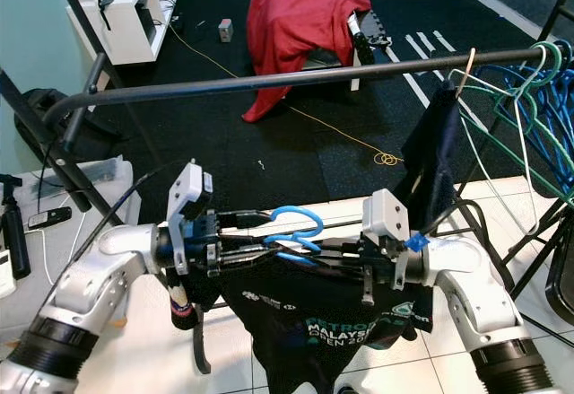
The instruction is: Hang hanger
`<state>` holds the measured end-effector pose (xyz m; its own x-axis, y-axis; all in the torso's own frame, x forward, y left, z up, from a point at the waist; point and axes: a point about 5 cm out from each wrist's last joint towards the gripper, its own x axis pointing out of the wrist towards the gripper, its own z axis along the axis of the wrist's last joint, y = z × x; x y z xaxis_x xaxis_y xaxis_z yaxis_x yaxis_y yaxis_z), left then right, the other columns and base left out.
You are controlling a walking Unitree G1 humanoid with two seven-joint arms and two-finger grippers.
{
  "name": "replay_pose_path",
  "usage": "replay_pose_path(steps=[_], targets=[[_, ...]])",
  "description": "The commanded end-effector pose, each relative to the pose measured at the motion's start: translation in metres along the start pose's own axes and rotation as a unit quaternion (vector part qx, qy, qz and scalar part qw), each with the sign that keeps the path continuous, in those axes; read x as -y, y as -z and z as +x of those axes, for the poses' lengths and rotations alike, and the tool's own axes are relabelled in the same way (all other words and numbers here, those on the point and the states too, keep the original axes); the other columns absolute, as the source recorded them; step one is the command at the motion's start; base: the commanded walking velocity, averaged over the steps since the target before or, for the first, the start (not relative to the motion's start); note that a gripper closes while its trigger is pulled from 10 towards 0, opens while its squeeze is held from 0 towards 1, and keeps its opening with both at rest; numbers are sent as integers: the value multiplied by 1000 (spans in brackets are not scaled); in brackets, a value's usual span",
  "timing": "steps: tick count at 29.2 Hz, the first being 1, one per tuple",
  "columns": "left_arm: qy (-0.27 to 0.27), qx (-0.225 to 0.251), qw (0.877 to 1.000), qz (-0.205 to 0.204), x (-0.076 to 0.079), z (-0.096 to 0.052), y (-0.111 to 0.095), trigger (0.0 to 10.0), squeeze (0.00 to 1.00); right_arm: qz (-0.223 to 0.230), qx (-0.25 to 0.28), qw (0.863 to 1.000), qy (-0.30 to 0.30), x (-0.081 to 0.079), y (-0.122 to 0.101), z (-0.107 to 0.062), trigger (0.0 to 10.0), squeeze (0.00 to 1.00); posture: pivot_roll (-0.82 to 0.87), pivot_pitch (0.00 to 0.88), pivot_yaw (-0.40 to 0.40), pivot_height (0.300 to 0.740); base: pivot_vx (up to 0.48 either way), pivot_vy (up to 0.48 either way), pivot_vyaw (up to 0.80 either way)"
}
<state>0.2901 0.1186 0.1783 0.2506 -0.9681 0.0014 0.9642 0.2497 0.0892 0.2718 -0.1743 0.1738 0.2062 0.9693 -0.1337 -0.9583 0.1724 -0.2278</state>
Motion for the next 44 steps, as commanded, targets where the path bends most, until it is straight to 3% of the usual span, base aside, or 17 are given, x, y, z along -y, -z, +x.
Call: replay_pose_path(steps=[1,11,19,26,27,28,29,30,31,41,42,43,44], targets=[[10,-27,1000,5,-1,-4,4,0,0,-23,-3,1000,-18,-1,-5,2,0,0,-102,143,32,740,0,0,0],[60,-72,995,30,7,-4,8,0,0,-30,-11,999,-20,2,-4,0,0,0,-101,144,29,740,0,0,0],[56,-28,998,32,3,0,-4,0,0,-36,-12,999,-22,3,-5,0,0,0,-104,144,29,740,0,0,0],[57,-23,998,32,3,1,-5,0,0,-40,-12,999,-19,3,-5,0,157,0,-105,144,30,740,0,0,0],[55,-18,998,33,3,1,-6,0,0,-41,-13,999,-14,4,-5,1,6902,0,-104,143,30,740,0,0,0],[55,-18,998,33,3,1,-6,0,0,-41,-13,999,-14,4,-5,1,6902,0,-104,143,30,740,0,0,0],[54,-15,998,33,2,0,-7,0,0,-38,-13,999,-15,4,-5,1,10000,369,-105,140,31,740,0,0,0],[54,-15,998,33,2,0,-7,0,0,-38,-13,999,-15,4,-5,1,10000,369,-105,140,31,740,0,0,0],[51,-11,998,33,2,0,-7,0,0,-36,-10,999,-12,4,-5,2,10000,1000,-105,136,32,740,0,0,0],[49,-7,998,31,3,-1,-8,0,0,-44,-2,999,2,6,-7,3,10000,1000,-103,130,32,740,0,0,0],[48,-6,998,32,3,-2,-8,0,0,-52,5,999,17,7,-8,4,10000,737,-103,127,33,740,0,0,0],[48,-6,998,32,3,-2,-8,0,0,-52,5,999,17,7,-8,4,10000,737,-103,127,33,740,0,0,0],[45,-5,998,34,3,-3,-8,0,0,-68,14,997,39,9,-10,4,10000,0,-103,125,33,740,0,0,0]])
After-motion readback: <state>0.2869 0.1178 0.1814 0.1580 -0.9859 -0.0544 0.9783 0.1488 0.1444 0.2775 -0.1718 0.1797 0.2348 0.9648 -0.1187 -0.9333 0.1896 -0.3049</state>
